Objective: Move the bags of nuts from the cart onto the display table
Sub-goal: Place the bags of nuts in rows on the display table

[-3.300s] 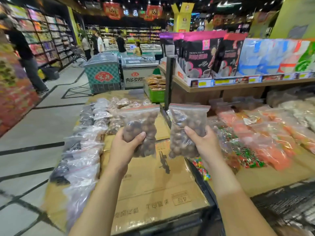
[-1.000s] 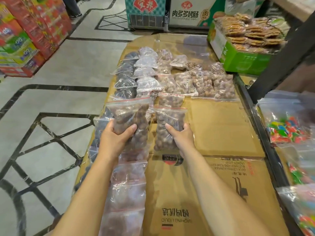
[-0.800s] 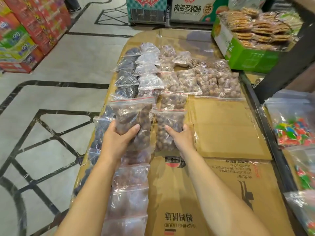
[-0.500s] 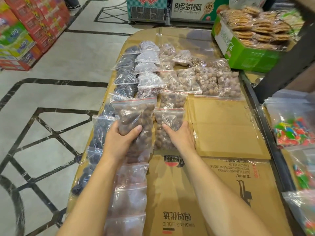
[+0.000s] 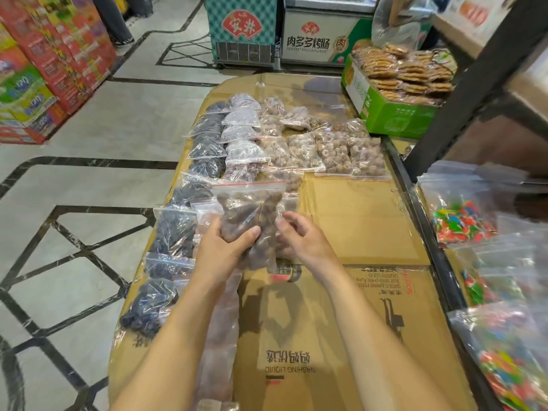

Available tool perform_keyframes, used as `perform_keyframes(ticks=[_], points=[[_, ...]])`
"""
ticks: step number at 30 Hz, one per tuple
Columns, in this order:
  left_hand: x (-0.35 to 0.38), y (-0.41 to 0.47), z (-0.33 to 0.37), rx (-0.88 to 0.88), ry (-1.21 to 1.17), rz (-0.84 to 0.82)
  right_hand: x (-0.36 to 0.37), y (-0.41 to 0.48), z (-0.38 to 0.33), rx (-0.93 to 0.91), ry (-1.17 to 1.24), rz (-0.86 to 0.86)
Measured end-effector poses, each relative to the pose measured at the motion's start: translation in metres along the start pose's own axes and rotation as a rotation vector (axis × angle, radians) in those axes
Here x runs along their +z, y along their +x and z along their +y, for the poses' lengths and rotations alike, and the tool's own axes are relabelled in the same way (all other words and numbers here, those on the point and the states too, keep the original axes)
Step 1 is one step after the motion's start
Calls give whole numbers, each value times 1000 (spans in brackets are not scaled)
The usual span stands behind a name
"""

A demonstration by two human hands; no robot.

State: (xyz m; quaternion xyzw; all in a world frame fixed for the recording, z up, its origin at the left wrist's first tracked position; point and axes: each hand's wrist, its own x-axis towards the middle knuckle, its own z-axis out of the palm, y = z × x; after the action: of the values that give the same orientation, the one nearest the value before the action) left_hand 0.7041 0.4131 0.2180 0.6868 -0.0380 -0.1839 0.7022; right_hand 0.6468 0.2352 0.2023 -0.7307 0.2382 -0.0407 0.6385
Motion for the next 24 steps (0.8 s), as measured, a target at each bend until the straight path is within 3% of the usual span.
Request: perform_keyframes(ticks=[3, 14, 24], points=[[13, -13, -2, -15, -30, -44, -2, -16, 1, -33, 33, -53], [27, -37, -25, -142, 22, -111, -17, -47, 35, -22, 25, 39], [34, -26, -56, -183, 323, -25, -13, -36, 76, 72, -45, 37]])
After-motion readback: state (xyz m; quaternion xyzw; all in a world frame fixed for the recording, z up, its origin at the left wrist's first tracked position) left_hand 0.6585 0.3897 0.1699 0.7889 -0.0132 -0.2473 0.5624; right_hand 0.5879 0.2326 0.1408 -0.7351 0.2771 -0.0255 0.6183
